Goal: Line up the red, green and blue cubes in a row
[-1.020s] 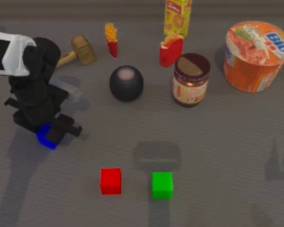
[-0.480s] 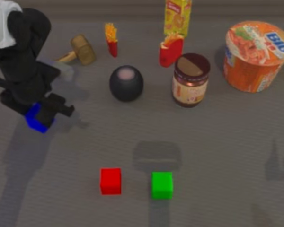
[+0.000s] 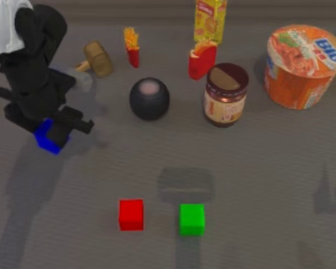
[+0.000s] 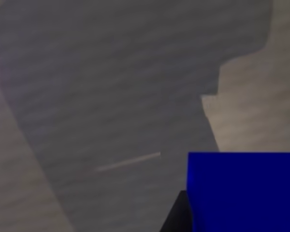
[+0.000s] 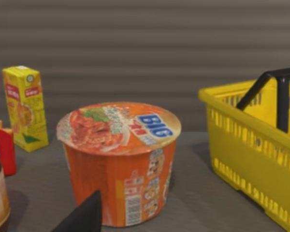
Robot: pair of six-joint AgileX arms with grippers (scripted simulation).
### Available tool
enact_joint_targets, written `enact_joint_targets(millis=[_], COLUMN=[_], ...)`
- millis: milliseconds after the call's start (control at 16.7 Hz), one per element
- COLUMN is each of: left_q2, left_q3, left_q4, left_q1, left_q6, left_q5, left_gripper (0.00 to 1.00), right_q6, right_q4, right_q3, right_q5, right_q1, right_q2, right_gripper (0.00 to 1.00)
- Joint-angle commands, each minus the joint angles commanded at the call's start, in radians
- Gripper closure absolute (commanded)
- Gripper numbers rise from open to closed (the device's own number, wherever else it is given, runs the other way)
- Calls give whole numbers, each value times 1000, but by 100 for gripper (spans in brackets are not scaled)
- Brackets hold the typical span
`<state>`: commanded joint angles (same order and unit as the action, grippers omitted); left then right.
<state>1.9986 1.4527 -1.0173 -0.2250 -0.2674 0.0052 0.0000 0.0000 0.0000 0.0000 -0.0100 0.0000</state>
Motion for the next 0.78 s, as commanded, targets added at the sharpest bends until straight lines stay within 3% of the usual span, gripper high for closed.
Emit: enact_joint_targets(millis=[300, 780], left_q2=[104, 296], left_q3=[163, 496], left_q4=[-78, -242], left_q1=[-176, -593], left_q6=[256, 991], left_q5=[-2, -7], left_gripper=[100, 100], right_q6=[0, 0], right_q4=[0, 0], right_q3=[0, 0], right_q5=[0, 0], right_q1=[0, 0], right_q2=[0, 0], right_gripper=[0, 0])
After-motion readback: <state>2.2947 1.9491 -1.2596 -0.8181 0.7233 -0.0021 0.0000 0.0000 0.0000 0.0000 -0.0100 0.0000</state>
